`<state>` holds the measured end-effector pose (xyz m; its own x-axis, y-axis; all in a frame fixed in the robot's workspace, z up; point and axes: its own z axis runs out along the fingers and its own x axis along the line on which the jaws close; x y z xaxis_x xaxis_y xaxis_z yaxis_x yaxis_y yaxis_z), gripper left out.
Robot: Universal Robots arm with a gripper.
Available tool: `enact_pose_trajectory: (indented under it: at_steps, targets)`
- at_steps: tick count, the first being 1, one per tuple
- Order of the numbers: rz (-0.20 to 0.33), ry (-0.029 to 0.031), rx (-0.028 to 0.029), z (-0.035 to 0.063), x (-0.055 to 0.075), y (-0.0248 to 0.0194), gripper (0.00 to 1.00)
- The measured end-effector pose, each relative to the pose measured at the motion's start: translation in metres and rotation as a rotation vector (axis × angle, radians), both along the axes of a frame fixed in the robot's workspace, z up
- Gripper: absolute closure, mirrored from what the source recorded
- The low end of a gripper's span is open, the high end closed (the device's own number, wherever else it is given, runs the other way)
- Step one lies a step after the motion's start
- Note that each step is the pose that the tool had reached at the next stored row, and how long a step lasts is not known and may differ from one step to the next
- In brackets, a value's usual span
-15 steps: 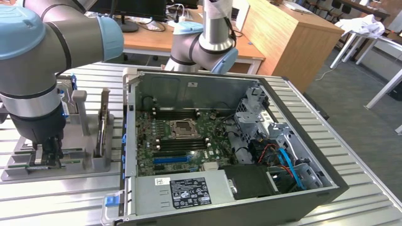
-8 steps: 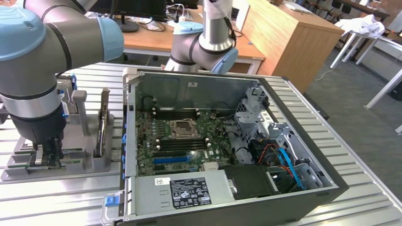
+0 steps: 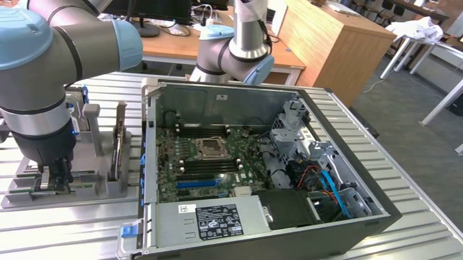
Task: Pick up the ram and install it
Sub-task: 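Pick up the ram and move it above insertion slot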
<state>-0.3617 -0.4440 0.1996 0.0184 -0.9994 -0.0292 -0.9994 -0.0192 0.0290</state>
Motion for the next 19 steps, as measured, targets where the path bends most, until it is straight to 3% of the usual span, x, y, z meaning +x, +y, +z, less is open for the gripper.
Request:
enact_pose_trajectory:
  at_steps: [19]
  targets:
    - [0.000, 0.0000, 0.0000, 0.0017, 0.0000, -0.0013, 0.69]
